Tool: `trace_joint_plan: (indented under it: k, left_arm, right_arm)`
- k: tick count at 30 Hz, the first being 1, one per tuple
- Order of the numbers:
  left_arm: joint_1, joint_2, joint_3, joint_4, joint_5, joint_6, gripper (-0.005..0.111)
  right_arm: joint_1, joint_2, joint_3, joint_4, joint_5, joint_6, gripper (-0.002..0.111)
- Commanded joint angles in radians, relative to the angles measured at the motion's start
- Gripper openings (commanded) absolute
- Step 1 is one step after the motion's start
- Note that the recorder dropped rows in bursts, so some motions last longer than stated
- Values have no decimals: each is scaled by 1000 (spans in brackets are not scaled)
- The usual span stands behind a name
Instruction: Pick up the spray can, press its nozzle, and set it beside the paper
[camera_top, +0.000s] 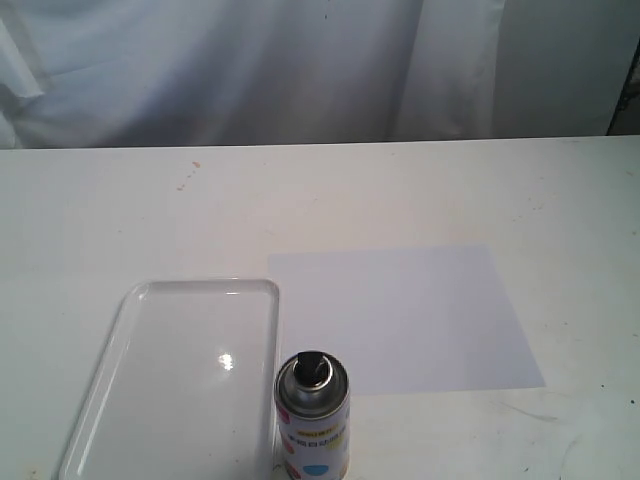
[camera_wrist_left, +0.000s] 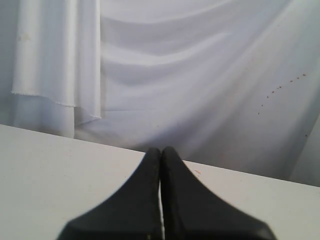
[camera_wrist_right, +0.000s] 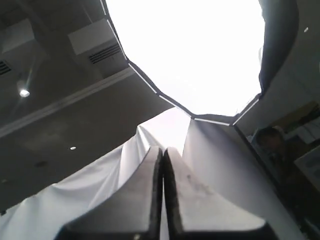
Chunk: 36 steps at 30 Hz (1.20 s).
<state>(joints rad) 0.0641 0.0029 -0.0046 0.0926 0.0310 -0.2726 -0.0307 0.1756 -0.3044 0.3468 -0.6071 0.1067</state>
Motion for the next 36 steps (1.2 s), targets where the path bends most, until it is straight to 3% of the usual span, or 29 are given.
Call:
trace_joint_plan:
  k: [1,6,9,14,20,24,31,36]
  left_arm:
    - [-5,-3,5,-8,-8,-4,0]
    - [-5,-3,5,-8,-8,-4,0]
    - [-5,-3,5,-8,-8,-4,0]
    - [-5,-3,5,-8,-8,-4,0]
    - [-5,-3,5,-8,-8,-4,0]
    - [-5,-3,5,-8,-8,-5,0]
    - [-5,-3,5,-8,-8,-5,0]
    - [-5,-3,5,-8,-8,-3,0]
  right_arm:
    - [2,166,-127,-31,40,-14,0]
    - [20,395,-247,-407,607,195,0]
    - [60,514,-228,-451,791,242,0]
    - [183,649,-88,-298,757,132,0]
    - [370,703,61,-226,676,89,12]
    - [504,703,105,-226,619,87,28]
    - [729,734,135,-241,492,27,68]
    - [847,859,138,-401,363,13,76]
